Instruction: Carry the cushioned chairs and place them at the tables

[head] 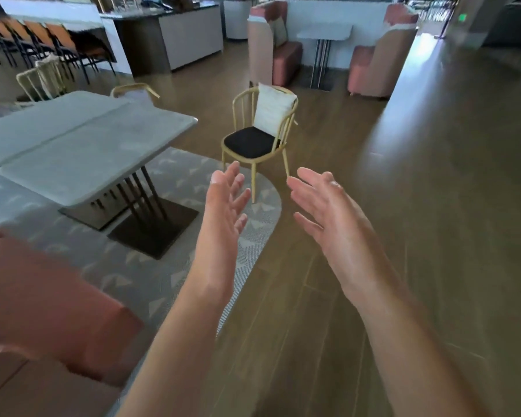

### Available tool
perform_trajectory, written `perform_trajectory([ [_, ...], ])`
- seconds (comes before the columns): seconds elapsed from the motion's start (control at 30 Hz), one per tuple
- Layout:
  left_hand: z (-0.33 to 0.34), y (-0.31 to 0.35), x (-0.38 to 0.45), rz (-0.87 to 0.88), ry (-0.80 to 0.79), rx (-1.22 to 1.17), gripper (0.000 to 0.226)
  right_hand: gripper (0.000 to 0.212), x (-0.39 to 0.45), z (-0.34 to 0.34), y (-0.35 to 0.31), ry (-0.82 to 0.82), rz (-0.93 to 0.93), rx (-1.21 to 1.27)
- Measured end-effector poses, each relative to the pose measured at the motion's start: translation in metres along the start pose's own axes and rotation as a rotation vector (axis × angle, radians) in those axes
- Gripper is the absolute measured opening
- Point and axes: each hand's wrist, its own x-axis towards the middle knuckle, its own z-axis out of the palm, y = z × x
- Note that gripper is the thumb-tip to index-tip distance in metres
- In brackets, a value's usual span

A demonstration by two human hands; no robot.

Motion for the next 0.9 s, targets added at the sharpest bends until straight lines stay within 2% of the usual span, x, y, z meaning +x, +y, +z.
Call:
perform_trajectory([
  [0.13,0.026,-0.017,0.050,-0.030,-0.060,-0.007,0.070,0.062,0.048,-0.032,0.009,0.097,-0.005,0.024],
  [0.43,0.101,-0.040,0.193,-0.027,-0.088,0.050,0.070,0.063,0.193,-0.112,0.016,0.122,-0.014,0.078],
  [0.6,0.153,-0.036,0.275,0.005,-0.072,0.035,0.072,0.080,0.279,-0.150,-0.008,0.090,-0.048,0.080],
  [0.7,0.187,-0.040,0.312,0.012,-0.088,0.025,0.072,0.070,0.318,-0.177,-0.016,0.106,-0.056,0.088],
  [0.9,0.245,-0.058,0.379,-0.022,-0.172,0.049,0.069,0.064,0.371,-0.236,-0.017,0.200,-0.037,0.098],
])
